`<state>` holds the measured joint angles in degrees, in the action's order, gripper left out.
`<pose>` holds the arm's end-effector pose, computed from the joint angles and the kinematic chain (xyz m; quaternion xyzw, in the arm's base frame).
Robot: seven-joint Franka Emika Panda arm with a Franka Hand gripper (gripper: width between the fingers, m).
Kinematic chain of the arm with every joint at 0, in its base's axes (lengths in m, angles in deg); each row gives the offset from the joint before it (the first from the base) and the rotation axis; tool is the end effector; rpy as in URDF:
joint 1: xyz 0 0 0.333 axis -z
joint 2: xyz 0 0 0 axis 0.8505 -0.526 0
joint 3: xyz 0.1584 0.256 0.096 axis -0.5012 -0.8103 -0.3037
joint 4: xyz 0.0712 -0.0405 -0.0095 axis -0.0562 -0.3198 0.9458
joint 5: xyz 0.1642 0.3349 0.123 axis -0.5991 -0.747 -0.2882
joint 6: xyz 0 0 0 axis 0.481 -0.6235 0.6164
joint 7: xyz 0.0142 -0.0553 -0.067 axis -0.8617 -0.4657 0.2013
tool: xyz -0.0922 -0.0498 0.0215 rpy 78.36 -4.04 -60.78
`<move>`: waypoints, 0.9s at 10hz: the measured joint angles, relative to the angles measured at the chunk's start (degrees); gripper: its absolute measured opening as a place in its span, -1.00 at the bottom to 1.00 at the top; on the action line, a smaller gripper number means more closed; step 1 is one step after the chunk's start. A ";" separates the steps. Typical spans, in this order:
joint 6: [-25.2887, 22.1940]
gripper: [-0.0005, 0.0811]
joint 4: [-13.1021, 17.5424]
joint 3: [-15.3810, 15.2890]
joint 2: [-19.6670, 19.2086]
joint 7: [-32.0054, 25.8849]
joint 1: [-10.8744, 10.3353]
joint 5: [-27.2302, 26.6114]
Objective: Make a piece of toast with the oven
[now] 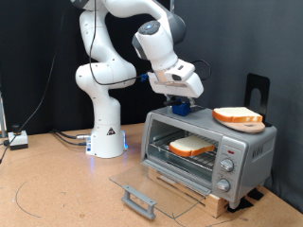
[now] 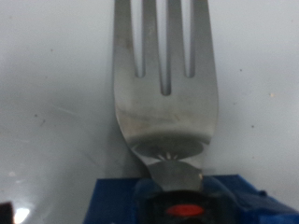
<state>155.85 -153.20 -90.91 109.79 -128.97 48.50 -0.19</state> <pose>0.3076 0.1273 0.3919 -0.7999 -0.5397 -0.1106 0.2379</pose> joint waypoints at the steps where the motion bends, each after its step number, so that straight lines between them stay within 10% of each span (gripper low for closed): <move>1: -0.98 0.89 0.33 0.75 0.58 -0.20 0.00 -0.13; 9: -5.31 0.99 2.48 8.51 5.04 -2.14 2.21 0.16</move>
<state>150.54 -150.72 -82.40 114.83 -131.11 50.71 -0.03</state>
